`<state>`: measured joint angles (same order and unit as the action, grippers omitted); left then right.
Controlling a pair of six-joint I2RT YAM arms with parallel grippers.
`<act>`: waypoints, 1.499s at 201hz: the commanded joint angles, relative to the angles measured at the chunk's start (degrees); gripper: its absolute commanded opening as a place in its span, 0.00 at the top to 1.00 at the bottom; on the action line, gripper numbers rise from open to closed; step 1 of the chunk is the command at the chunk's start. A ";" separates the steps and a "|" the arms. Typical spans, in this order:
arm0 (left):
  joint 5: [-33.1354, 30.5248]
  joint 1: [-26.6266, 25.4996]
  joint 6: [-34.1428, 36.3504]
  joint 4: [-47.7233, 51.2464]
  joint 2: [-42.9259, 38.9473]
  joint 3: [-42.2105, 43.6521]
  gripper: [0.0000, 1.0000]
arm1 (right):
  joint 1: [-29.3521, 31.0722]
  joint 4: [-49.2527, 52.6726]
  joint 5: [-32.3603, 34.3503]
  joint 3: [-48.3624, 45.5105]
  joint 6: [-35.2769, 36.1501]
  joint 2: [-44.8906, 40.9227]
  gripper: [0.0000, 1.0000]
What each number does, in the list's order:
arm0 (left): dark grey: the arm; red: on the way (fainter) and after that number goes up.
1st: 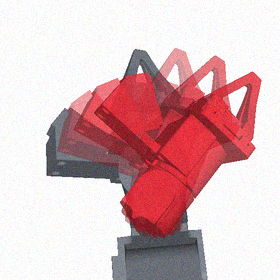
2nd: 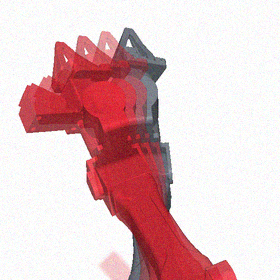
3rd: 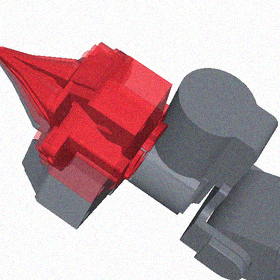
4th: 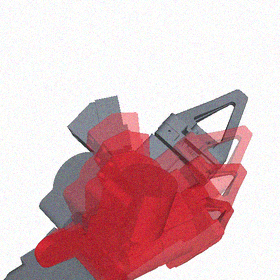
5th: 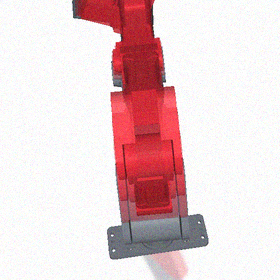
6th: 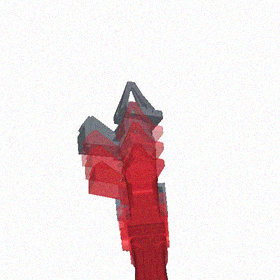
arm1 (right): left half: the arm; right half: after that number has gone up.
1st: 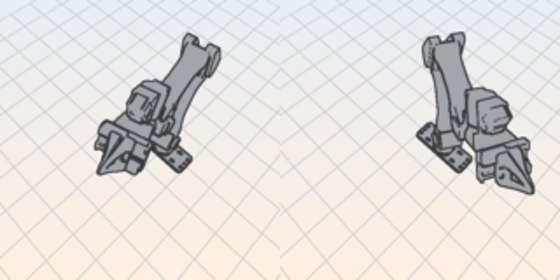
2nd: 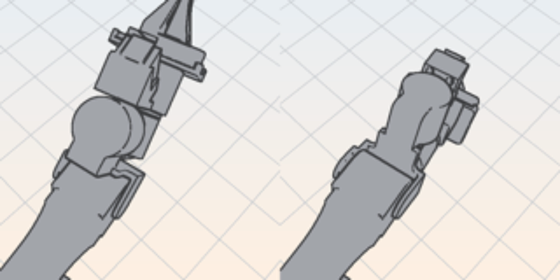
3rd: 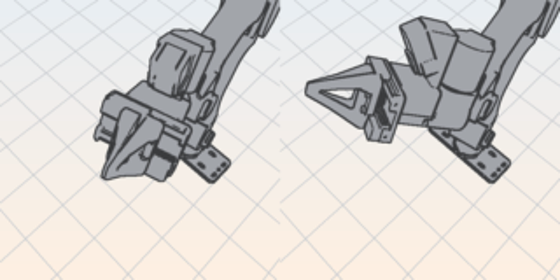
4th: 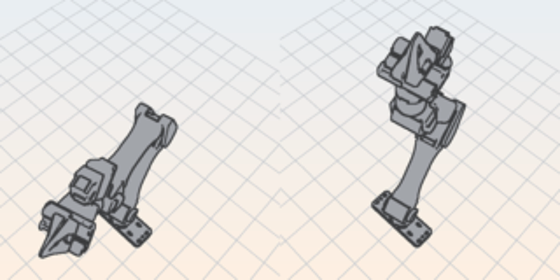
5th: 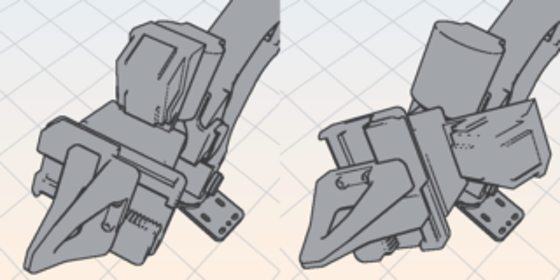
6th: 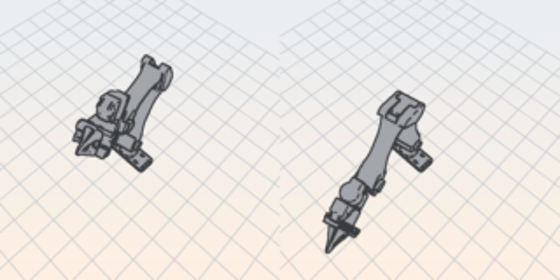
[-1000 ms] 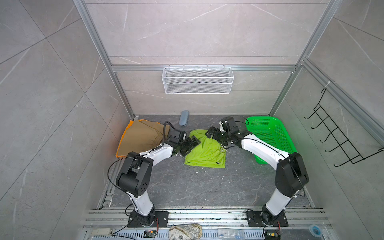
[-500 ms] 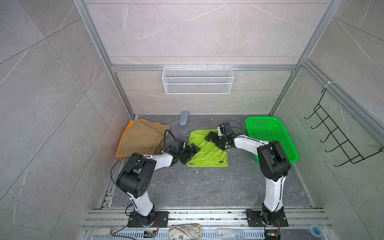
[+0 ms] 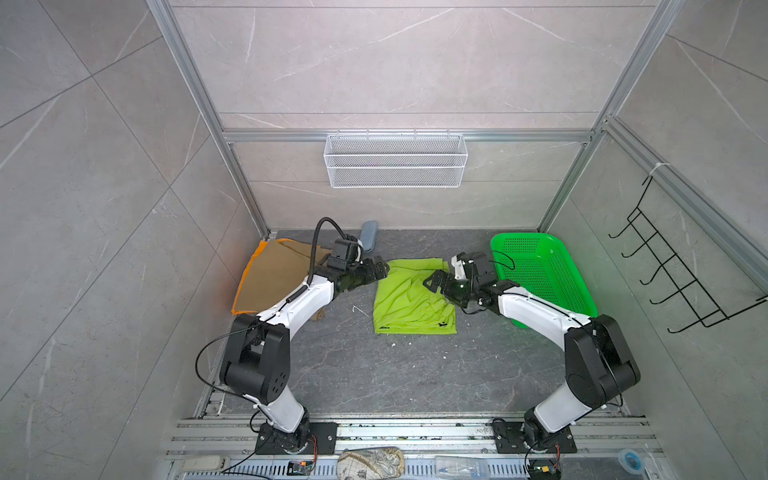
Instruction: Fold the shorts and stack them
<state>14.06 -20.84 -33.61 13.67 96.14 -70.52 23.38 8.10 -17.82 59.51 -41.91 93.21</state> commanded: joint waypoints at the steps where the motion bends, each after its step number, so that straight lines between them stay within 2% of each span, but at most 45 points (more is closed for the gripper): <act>1: 4.45 1.50 5.28 7.47 6.00 -2.02 0.01 | 0.05 1.35 0.11 -3.61 2.32 -1.13 0.00; 35: 8.72 1.50 5.53 6.97 10.69 -2.90 0.03 | -0.16 2.27 1.12 -6.13 3.82 -3.50 0.01; 89: 10.97 -0.48 5.97 7.94 16.53 -5.49 0.06 | -1.82 3.80 1.56 -8.34 4.73 -6.34 0.00; 146: 10.74 -1.56 5.03 7.58 19.39 -5.44 0.23 | -2.86 0.93 -1.71 -9.07 1.71 -8.94 0.01; 170: 10.37 -1.75 4.89 6.87 19.13 -4.60 0.39 | -2.51 -3.30 -4.70 -6.93 -2.17 -6.66 0.00; 191: 11.07 -1.86 4.77 5.77 19.09 -4.08 0.70 | -2.25 -4.57 -5.71 -5.12 -3.89 -4.52 0.00; 207: 10.91 -2.14 5.04 5.75 19.01 -4.04 0.87 | -2.26 -5.11 -5.86 -4.92 -4.31 -3.84 0.01; 236: 9.96 -2.26 5.72 6.05 18.26 -4.31 0.97 | -2.27 -5.28 -5.64 -5.99 -4.46 -4.16 0.01; 245: 9.32 -2.27 6.20 6.85 17.58 -4.75 1.00 | -2.19 -5.37 -5.64 -6.43 -4.55 -4.51 0.01; 267: 5.44 -2.27 9.78 14.46 16.09 -9.67 1.00 | -2.23 -4.22 -5.34 -6.99 -3.96 -5.62 0.01; 301: -10.93 -2.27 18.51 35.44 16.32 -23.51 1.00 | -2.20 -3.36 -5.13 -6.64 -3.61 -7.06 0.01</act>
<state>16.29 -23.14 -23.46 32.75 114.59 -83.85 20.88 3.88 -22.74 53.10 -45.45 88.38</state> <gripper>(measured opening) 0.056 0.991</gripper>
